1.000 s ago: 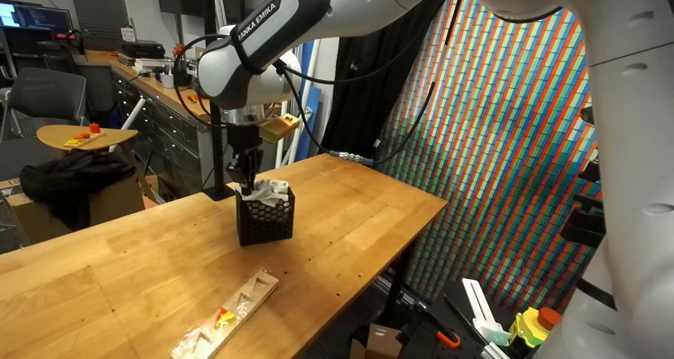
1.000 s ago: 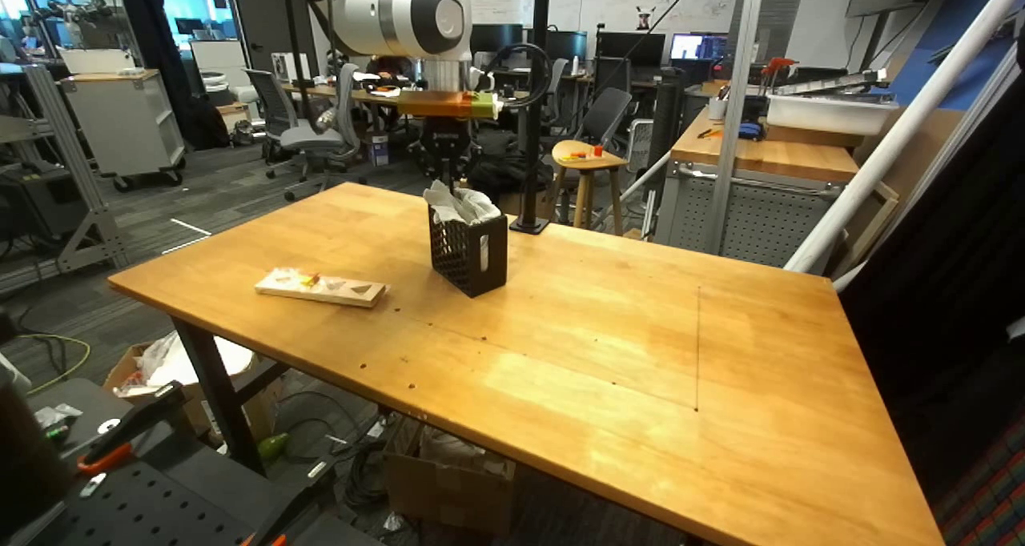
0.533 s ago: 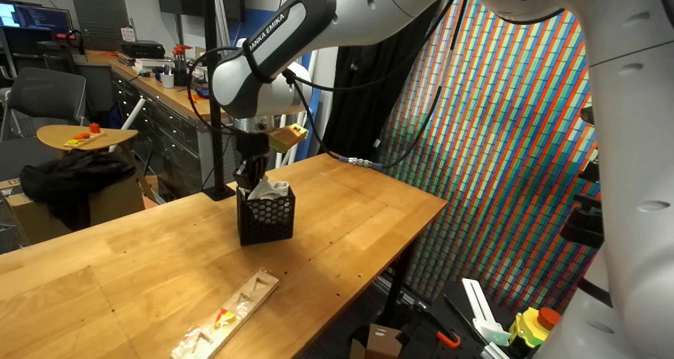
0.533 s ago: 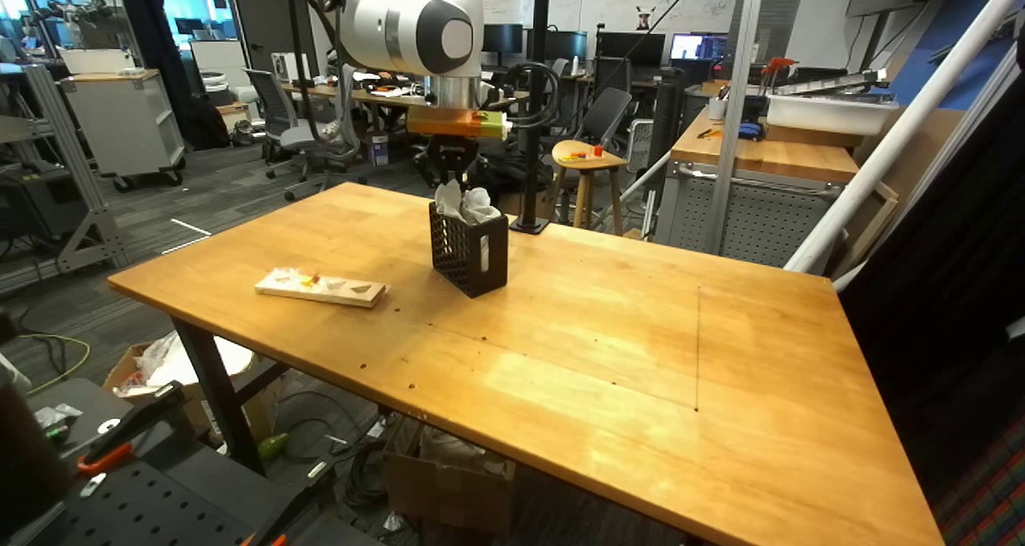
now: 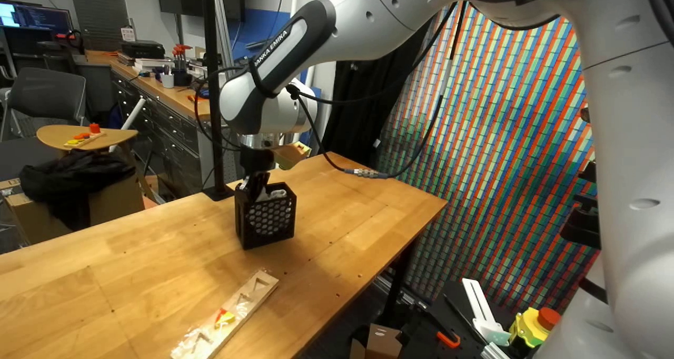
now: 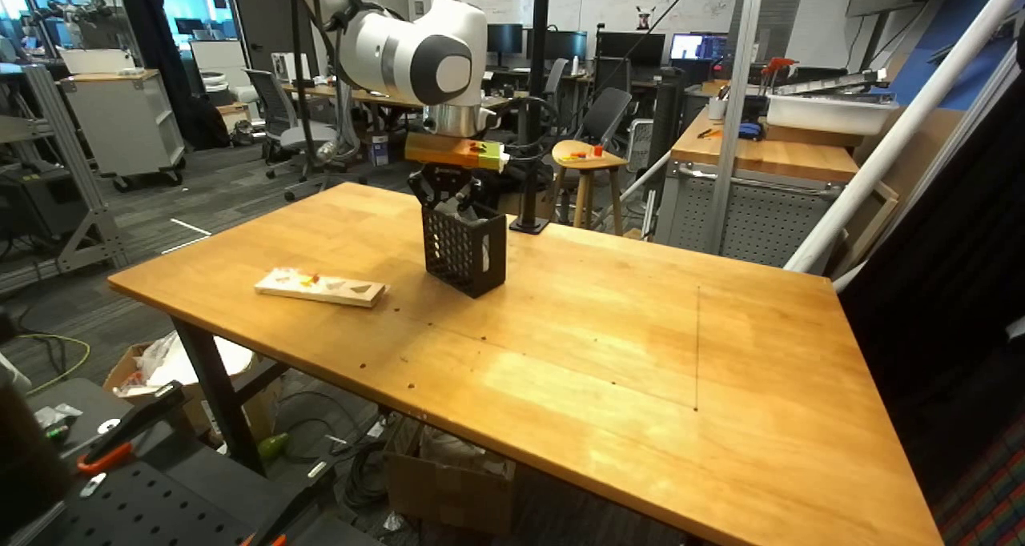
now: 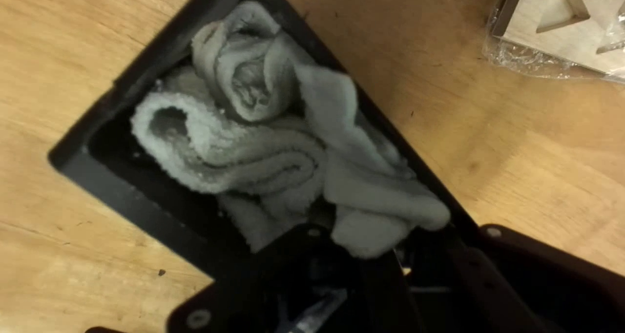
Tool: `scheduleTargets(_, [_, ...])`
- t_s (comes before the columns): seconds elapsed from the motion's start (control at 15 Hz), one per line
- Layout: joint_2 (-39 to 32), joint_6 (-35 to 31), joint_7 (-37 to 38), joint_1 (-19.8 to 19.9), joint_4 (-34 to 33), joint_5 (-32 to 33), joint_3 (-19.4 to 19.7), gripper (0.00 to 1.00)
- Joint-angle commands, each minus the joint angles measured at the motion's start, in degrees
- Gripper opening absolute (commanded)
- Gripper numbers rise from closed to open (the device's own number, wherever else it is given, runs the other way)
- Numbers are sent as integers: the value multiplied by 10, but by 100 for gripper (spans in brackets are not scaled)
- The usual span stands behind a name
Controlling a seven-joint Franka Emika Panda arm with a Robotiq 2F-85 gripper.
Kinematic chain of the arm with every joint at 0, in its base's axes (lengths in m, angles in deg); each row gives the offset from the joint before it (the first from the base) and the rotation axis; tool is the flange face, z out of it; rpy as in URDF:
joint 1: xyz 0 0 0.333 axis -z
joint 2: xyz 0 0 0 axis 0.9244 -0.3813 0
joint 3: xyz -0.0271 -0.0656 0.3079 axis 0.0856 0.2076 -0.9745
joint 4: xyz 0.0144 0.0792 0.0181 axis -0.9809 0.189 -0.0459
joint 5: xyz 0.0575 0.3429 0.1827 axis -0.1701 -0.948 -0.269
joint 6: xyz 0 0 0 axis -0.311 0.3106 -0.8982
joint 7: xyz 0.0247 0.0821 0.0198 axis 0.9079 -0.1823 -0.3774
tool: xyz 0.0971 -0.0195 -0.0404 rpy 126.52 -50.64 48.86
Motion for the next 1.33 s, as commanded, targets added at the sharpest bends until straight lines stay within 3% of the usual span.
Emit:
scheduleTargets(0.0, [-4, -27, -36, 18, 15, -35, -22, 6])
scheduleTargets(0.4, [19, -40, -41, 24, 42, -58, -22, 6])
scheduleTargets(0.6, [52, -47, -36, 26, 68, -66, -23, 11])
scheduleTargets(0.8, [79, -44, -27, 22, 86, -81, -23, 44])
scheduleTargets(1.0, [102, -37, -16, 12, 94, -91, -22, 69])
scheduleTargets(1.2, [127, -28, 1, -1, 102, -88, -20, 91])
scheduleTargets(1.27, [132, -26, 11, -7, 102, -81, -17, 85])
